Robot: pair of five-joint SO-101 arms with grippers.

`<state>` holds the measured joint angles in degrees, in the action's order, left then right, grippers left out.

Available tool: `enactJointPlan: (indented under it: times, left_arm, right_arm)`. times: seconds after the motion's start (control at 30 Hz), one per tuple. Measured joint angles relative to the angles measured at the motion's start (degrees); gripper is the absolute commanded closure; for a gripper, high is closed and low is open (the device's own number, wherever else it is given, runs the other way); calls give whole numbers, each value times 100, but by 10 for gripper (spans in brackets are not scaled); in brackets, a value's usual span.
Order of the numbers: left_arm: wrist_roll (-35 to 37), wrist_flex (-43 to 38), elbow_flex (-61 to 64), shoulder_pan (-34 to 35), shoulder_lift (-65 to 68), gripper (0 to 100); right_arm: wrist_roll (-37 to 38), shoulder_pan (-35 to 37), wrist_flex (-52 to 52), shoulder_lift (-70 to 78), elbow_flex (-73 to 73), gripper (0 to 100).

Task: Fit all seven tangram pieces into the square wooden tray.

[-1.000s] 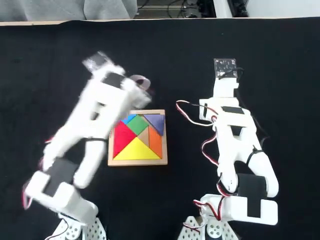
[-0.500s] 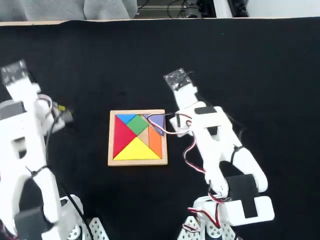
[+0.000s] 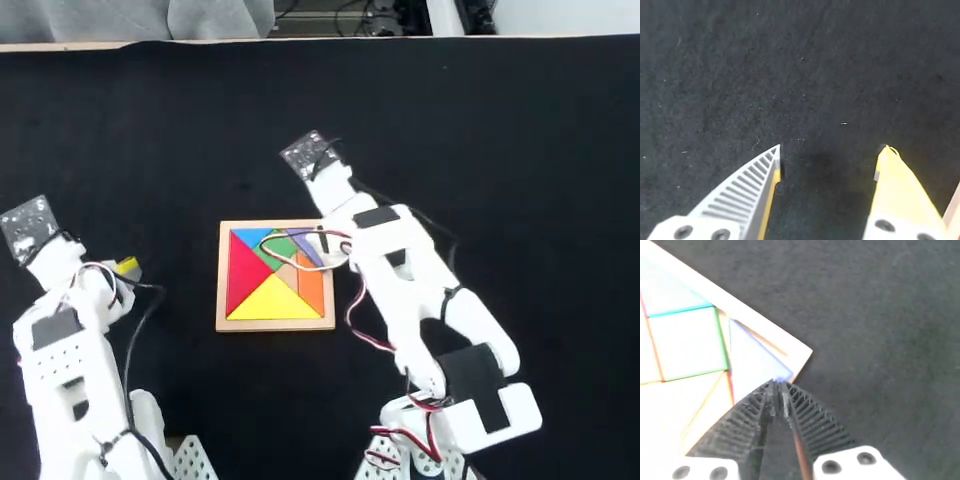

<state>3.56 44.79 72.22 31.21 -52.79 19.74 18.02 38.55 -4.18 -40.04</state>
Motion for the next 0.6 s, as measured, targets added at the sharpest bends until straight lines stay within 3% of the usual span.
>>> enactJointPlan:
  times: [0.6]
  left_arm:
    - [0, -62, 308, 9, -360, 700]
  right_arm:
    - [0, -123, 360, -18, 62, 987]
